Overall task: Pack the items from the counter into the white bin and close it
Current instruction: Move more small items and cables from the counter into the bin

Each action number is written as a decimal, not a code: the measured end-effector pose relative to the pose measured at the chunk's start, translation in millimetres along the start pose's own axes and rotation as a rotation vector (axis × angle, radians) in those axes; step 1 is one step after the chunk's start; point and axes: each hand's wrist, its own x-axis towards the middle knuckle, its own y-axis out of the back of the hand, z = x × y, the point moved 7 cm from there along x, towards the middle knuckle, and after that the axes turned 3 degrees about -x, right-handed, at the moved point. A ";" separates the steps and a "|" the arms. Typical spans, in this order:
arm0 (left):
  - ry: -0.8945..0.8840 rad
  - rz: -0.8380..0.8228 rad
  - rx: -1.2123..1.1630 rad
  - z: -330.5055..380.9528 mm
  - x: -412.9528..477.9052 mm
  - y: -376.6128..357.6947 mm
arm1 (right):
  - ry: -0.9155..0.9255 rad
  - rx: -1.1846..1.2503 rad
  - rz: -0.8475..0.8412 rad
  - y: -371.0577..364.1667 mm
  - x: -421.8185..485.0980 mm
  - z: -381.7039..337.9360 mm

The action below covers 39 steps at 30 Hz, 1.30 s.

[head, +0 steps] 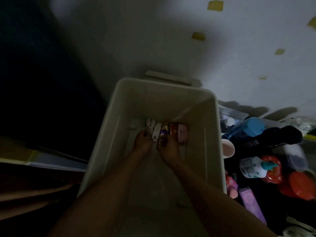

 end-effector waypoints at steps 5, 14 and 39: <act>0.003 -0.006 0.019 0.1 -22.7 7.9 | 0.014 0.036 0.021 11.3 -14.9 -10.4; -0.130 0.017 0.050 23.5 -77.1 20.3 | 0.053 0.101 0.068 45.7 -50.4 -32.4; -0.637 -0.238 -0.237 198.1 -230.1 -100.2 | 0.256 0.333 0.345 274.9 -130.5 -14.2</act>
